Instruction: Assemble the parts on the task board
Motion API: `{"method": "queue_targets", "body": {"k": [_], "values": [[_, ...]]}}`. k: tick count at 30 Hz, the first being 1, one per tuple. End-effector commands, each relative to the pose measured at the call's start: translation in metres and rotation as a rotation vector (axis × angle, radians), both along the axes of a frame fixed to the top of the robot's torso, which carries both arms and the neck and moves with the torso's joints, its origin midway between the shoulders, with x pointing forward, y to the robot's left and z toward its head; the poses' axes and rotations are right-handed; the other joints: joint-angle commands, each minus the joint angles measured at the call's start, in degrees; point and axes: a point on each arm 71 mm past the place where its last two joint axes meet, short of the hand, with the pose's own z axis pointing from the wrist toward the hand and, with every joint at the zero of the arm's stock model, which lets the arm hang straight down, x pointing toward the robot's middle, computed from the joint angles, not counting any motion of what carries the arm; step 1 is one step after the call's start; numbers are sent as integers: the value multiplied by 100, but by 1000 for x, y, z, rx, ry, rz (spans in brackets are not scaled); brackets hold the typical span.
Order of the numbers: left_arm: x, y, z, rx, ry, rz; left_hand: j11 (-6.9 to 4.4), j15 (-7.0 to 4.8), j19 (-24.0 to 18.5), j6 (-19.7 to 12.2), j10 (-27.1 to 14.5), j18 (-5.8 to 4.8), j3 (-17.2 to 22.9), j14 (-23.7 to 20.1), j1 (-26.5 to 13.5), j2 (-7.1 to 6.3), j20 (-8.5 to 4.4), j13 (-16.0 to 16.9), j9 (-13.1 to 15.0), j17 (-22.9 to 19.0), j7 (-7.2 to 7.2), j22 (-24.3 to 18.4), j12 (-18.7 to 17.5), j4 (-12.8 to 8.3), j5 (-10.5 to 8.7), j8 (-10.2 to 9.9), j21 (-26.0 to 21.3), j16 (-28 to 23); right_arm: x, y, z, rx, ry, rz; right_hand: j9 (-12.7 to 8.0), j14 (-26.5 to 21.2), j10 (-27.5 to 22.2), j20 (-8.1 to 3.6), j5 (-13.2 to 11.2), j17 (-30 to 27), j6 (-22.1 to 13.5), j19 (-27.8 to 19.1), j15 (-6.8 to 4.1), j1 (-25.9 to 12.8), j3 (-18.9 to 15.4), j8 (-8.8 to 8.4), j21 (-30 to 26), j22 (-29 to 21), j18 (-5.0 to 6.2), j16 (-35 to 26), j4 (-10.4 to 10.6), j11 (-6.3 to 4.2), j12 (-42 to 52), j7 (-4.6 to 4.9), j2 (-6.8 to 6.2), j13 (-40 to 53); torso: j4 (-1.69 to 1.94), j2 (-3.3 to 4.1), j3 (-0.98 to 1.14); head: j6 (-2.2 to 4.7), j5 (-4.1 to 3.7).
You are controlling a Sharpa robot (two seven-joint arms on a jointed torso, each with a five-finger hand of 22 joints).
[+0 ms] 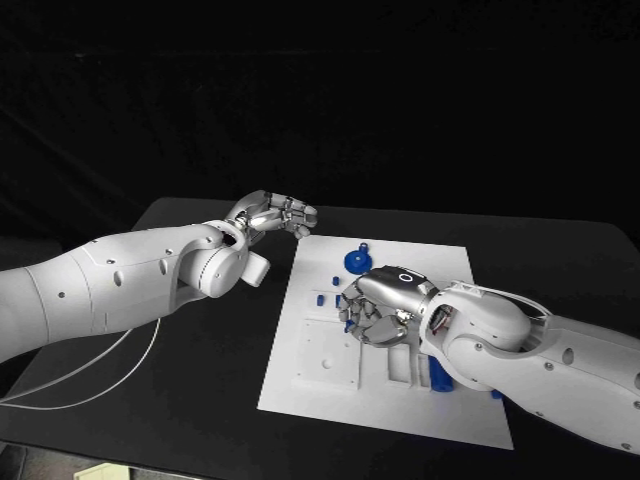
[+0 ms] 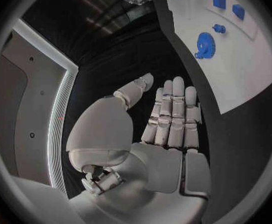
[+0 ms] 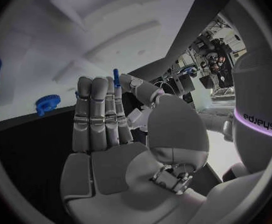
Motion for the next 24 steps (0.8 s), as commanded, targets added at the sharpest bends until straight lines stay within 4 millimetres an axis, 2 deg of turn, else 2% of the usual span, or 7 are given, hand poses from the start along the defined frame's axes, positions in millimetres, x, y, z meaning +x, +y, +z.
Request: {"method": "queue_targets", "body": {"k": [1,7,24], "values": [[0,-1,1,-12,-7,-7,9,19,-1,-43,-18,47,-11,30,-27,13,19,-7,-6,8,-12,10,-39,10,18,12,-31,-41,-1,1,-5,-37,-10,12,13,-33,-15,-32,-14,-10,7,3,-26,-1,-10,28,8,5,78,25,-40,6,-23,-8,58,3,8,-3,7,-17,28],[0,1,1,-10,-5,-3,10,20,-2,-44,-18,47,-12,30,-29,13,19,-7,-6,11,-12,11,-41,10,18,12,-32,-44,-3,1,-14,-49,9,15,15,-33,-16,-32,-17,-11,7,3,-26,0,-10,27,8,5,78,25,-44,6,-24,-8,59,6,-3,-2,2,-34,51],[1,2,1,-9,-1,-2,13,22,-3,-66,-22,46,-22,33,-56,10,21,-9,-14,36,-7,17,-50,18,16,5,-39,-67,-6,0,-22,-72,31,20,22,-35,-18,-30,-20,-14,4,0,-24,-2,-11,24,5,6,78,23,-49,7,-30,-7,66,15,-3,-2,-2,-50,71]]}}
